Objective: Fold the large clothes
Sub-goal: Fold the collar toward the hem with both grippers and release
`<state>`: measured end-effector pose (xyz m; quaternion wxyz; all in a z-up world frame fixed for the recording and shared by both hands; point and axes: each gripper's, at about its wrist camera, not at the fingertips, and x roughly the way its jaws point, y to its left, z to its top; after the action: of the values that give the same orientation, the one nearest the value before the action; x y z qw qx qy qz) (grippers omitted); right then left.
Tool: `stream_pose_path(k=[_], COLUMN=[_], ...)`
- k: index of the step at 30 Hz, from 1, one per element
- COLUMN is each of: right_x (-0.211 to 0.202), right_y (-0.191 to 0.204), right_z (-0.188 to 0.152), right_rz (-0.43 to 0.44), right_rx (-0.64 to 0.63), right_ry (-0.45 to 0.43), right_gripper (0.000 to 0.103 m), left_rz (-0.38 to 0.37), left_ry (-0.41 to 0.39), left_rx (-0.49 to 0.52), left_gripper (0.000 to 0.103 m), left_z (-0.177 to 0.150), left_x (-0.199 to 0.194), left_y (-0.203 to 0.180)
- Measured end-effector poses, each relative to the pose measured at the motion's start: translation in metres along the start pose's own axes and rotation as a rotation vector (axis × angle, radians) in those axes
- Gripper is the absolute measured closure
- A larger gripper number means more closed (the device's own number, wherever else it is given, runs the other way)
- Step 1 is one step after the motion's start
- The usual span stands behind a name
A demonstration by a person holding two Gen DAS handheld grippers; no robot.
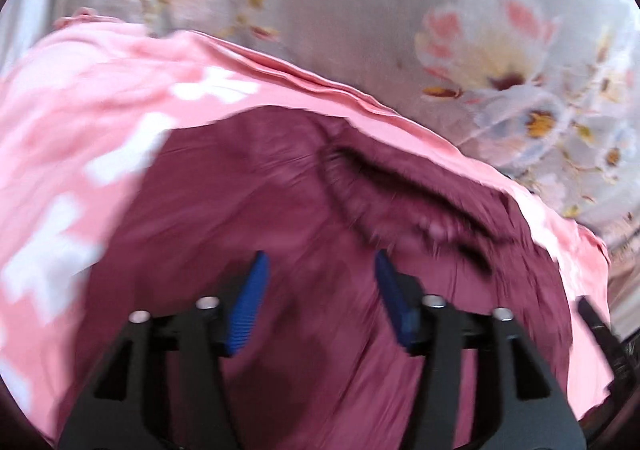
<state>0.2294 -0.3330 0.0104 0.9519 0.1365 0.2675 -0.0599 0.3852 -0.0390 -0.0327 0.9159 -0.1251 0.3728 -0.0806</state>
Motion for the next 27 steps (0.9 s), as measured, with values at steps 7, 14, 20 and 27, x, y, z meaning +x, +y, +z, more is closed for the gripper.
stream_pose_path(k=[7, 14, 20, 27], right_x=[-0.142, -0.187, -0.183, -0.166], right_y=[-0.06, -0.11, -0.121, -0.121], right_z=[-0.088, -0.151, -0.171, -0.177], right_rz=[-0.1, -0.145, -0.073, -0.034], right_rx=[0.077, 0.247, 0.353, 0.426], right_ry=[0.08, 0.166, 0.196, 0.214], right_gripper=[0.037, 0.037, 0.034, 0.033], left_rz=[0.063, 0.172, 0.103, 0.043], left_ry=[0.086, 0.117, 0.157, 0.195], left_rx=[-0.103, -0.326, -0.393, -0.335], left_gripper=[0.03, 0.03, 0.029, 0.017], left_z=[-0.078, -0.135, -0.163, -0.147], left_x=[-0.121, -0.204, -0.224, -0.185], left_y=[0.109, 0.208, 0.226, 0.198])
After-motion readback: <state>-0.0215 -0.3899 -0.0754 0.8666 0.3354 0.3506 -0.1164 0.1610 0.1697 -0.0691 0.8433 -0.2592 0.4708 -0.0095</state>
